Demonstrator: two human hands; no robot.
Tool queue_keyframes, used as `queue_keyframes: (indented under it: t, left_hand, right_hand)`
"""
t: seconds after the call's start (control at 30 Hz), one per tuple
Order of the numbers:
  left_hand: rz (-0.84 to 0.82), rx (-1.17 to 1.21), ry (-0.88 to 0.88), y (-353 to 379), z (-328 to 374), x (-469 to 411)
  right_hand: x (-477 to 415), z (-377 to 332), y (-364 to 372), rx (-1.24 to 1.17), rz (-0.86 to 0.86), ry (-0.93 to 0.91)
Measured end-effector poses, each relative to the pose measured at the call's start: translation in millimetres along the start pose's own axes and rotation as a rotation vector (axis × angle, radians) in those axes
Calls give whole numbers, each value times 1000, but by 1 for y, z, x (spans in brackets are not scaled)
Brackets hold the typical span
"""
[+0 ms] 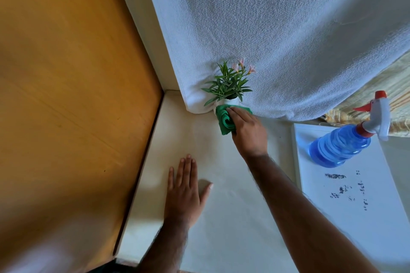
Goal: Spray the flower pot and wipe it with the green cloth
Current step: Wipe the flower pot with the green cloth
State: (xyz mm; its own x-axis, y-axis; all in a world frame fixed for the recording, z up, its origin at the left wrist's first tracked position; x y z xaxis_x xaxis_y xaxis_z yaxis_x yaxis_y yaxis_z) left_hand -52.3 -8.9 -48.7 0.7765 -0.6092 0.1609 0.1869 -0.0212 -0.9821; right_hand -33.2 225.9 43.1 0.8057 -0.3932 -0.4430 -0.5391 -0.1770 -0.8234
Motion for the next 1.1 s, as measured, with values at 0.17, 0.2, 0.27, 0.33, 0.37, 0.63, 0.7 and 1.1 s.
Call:
queue_keyframes:
  t: [0.17, 0.2, 0.27, 0.33, 0.37, 0.63, 0.7, 1.1]
  left_hand:
    - [-10, -15, -1, 2, 0, 0]
    - [-10, -16, -4, 2, 0, 0]
    - [-8, -12, -7, 2, -1, 0]
    - [-5, -4, -5, 2, 0, 0]
    - [-4, 1, -3, 2, 0, 0]
    - [2, 2, 3, 2, -1, 0]
    - [4, -2, 1, 2, 0, -1]
    - [-3, 4, 4, 3, -1, 0]
  right_hand:
    - [5, 0, 2, -35, -43, 12]
    - [3, 1, 0, -37, -31, 10]
    - [-3, 1, -5, -33, -6, -7]
    - [-8, 2, -6, -31, -2, -18]
    - [-7, 2, -5, -28, -9, -14]
    - [6, 4, -2, -47, -34, 20]
    - [-1, 3, -7, -37, 21, 10]
    - [3, 8, -3, -64, -28, 189]
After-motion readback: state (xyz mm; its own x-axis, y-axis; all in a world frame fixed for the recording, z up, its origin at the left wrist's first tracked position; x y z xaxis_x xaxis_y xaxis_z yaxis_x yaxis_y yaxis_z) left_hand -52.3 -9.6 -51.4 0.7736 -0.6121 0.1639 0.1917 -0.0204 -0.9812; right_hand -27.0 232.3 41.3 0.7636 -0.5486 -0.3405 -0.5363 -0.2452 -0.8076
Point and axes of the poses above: each hand's wrist, its own x-axis away from the middle knuckle, its own y-axis out of the palm, z = x × y, the point moved 4 cm from there along -x, towards the middle knuckle, and after that the axes turned 8 degrees about -y, right-handed, at the moved point
